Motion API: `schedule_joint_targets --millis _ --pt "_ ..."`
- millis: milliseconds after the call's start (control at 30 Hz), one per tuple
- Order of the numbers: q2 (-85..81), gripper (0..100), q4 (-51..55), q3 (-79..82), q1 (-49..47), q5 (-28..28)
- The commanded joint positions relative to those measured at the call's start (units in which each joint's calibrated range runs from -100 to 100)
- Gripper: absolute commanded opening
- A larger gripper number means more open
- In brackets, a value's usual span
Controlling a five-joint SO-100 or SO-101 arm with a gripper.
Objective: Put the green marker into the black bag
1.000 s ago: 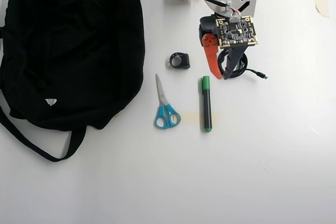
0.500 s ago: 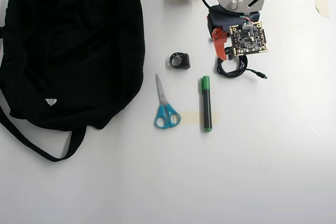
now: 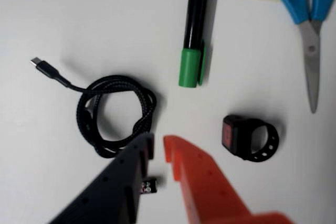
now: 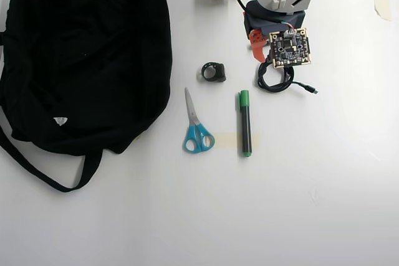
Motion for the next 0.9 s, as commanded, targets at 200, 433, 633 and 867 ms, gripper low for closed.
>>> schedule_joint_targets --millis 200,433,633,867 --pt "-0.3 2 0.3 0.7 1.1 0.3" --pt "-0.2 3 -0.5 0.7 1.3 0.0" --pt "-0.2 8 -0.6 0.7 1.2 -0.3" --pt "4.9 15 -2.7 -1.0 1.3 -0.3"
